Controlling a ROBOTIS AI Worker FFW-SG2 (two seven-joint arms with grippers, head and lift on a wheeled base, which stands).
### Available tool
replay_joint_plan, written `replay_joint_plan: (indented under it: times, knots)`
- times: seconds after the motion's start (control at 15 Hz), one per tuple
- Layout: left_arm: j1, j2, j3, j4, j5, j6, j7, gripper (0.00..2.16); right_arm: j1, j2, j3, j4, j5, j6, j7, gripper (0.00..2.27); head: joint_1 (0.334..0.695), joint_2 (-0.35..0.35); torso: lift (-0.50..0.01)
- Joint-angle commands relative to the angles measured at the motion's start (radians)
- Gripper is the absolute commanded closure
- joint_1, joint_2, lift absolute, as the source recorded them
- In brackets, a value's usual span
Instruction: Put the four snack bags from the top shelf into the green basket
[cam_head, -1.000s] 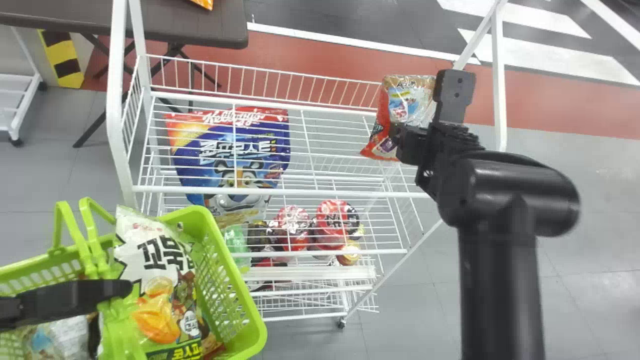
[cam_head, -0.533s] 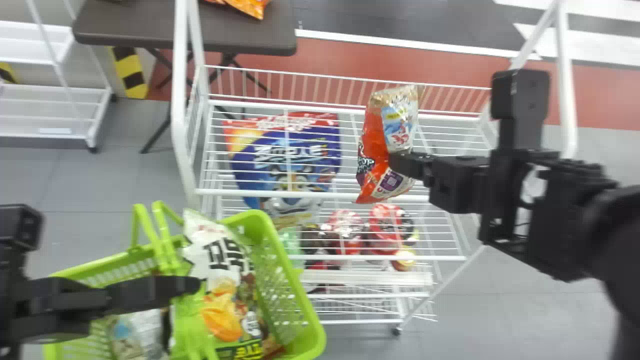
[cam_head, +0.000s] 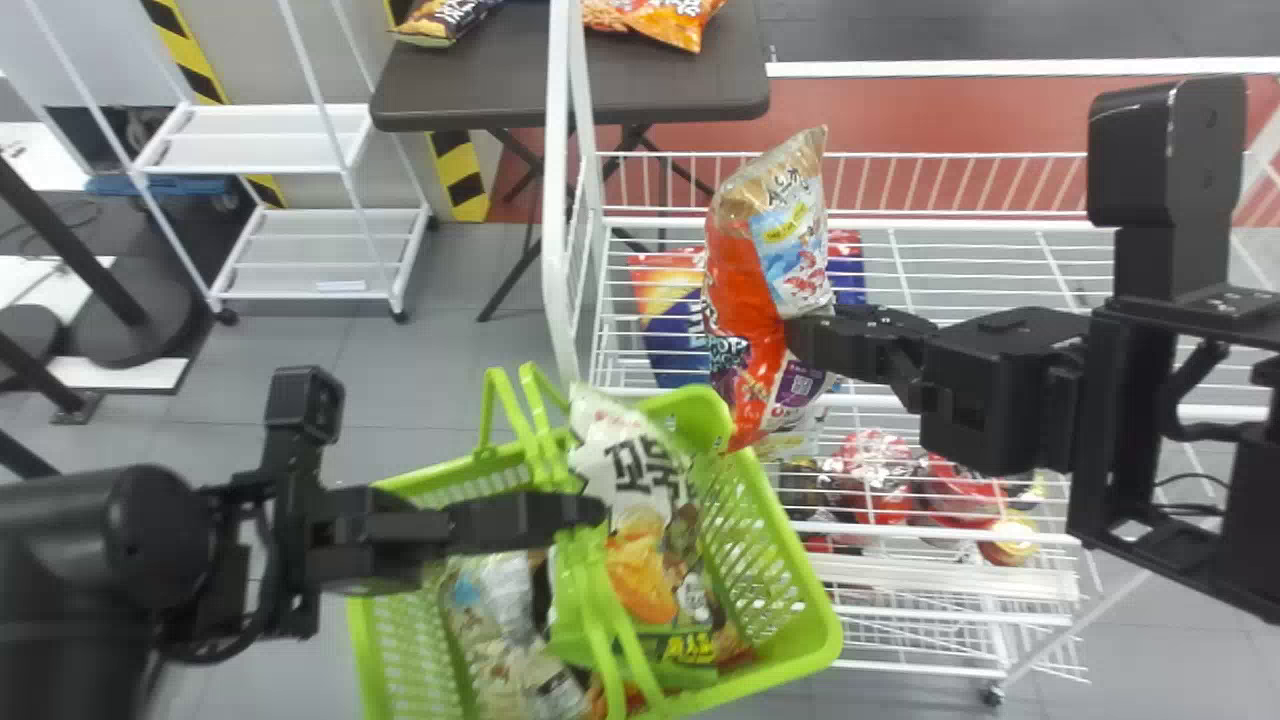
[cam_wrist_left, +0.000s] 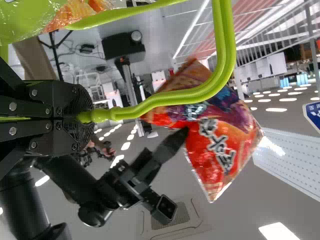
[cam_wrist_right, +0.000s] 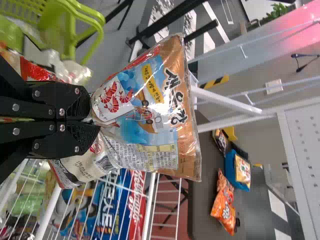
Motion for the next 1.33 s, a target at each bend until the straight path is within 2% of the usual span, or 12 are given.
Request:
replay_joint_plan:
  times: [0.0,0.2,0.47,0.67,0.93,1.0,1.07,1.13,1.2,1.27]
  knots:
    - [-0.073,-0.002,0.0,0.045,-0.024,0.007,-0.011,2.15,0.004,0.007,0.05,0.019,0.004,0.008,0.0,2.25,0.695,0.112,0.0]
    - [-0.102,-0.002,-0.006,0.049,-0.029,0.007,-0.011,2.15,0.005,0.007,0.101,0.057,-0.007,0.008,0.0,2.25,0.695,0.16,0.0]
    - [-0.101,-0.014,-0.019,0.045,-0.027,0.007,-0.011,2.15,0.002,0.01,0.153,0.151,-0.078,0.008,0.0,2.25,0.695,0.208,0.0]
    - [-0.098,-0.013,-0.015,0.041,-0.02,0.007,-0.011,2.15,-0.012,0.011,0.177,0.276,-0.119,0.008,0.0,2.25,0.695,0.238,0.0]
    - [-0.092,-0.014,-0.022,0.039,-0.012,0.007,-0.011,2.15,-0.072,0.043,0.245,0.485,-0.121,0.008,0.052,2.25,0.695,0.283,0.0]
    - [-0.087,-0.014,-0.022,0.036,-0.012,0.007,-0.011,2.15,-0.098,0.043,0.268,0.534,-0.119,0.008,0.057,2.09,0.695,0.297,0.0]
    - [-0.079,-0.014,-0.02,0.036,-0.012,0.007,-0.011,2.15,-0.115,0.043,0.271,0.559,-0.116,0.008,0.063,1.53,0.695,0.323,0.0]
    - [-0.073,-0.013,-0.014,0.035,-0.012,0.007,-0.011,2.15,-0.119,0.042,0.263,0.559,-0.104,0.008,0.071,0.32,0.695,0.332,0.0]
    - [-0.072,-0.013,-0.008,0.033,-0.01,0.007,-0.011,2.15,-0.113,0.031,0.237,0.539,-0.09,0.008,0.091,0.0,0.695,0.337,0.0]
    - [-0.07,-0.01,-0.006,0.033,-0.009,0.007,-0.011,2.15,-0.104,0.027,0.197,0.494,-0.088,0.008,0.107,0.0,0.695,0.338,0.0]
